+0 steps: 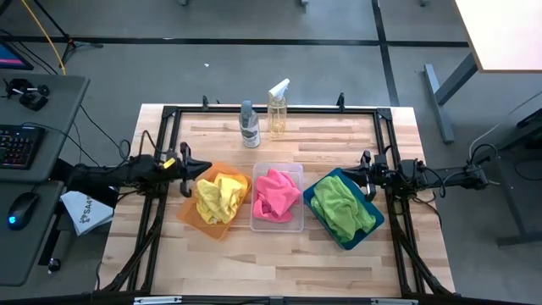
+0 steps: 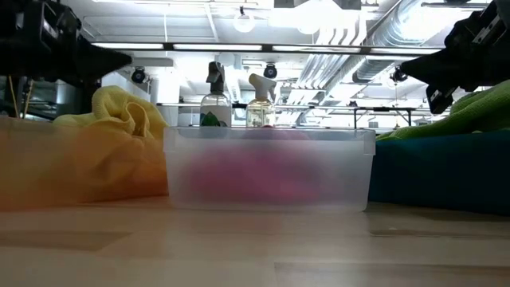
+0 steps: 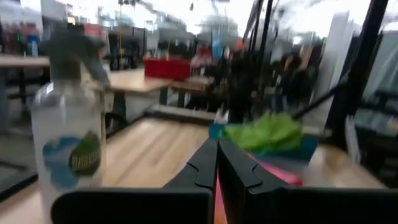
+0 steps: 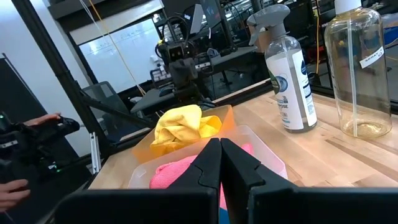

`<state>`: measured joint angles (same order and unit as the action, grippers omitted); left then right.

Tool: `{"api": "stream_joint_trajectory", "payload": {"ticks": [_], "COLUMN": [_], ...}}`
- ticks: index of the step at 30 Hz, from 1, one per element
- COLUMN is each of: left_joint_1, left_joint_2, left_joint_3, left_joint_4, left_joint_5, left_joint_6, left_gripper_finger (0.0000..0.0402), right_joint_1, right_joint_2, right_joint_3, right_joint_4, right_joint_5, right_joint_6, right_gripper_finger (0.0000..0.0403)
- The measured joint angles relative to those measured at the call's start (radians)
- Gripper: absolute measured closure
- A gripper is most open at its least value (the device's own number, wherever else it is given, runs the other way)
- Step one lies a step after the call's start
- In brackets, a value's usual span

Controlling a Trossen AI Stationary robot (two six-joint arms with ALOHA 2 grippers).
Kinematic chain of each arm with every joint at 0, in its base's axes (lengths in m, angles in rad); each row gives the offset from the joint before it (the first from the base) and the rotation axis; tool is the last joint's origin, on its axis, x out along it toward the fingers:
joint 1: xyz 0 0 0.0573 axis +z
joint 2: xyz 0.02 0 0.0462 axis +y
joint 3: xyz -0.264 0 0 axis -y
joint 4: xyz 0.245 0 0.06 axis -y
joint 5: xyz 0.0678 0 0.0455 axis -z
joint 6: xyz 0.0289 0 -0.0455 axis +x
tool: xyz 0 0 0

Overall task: Sort microfiber towel by color & place in baskets
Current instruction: Return to Home Position

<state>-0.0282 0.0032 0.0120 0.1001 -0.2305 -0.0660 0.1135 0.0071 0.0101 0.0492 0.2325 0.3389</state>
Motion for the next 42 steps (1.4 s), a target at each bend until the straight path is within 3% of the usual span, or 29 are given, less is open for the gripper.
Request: {"api": "stream_joint_trajectory", "payload": {"ticks": [4,42], "left_joint_1": [0.009,0.008], "left_joint_2": [0.001,0.02], "left_joint_3": [0.0,0.0], "left_joint_4": [-0.06,-0.056], "left_joint_5": [0.014,0.011], "left_joint_6": [-0.023,-0.027], "left_gripper_finger": [0.0401,0.0401], "right_joint_1": [0.0,0.0], "right_joint_2": [0.0,0.0], "right_joint_3": [0.0,0.0], "right_joint_4": [0.0,0.0], "right_joint_5": [0.0,0.0], "right_joint_6": [0.0,0.0], "right_gripper_finger": [0.0402,0.0402]}}
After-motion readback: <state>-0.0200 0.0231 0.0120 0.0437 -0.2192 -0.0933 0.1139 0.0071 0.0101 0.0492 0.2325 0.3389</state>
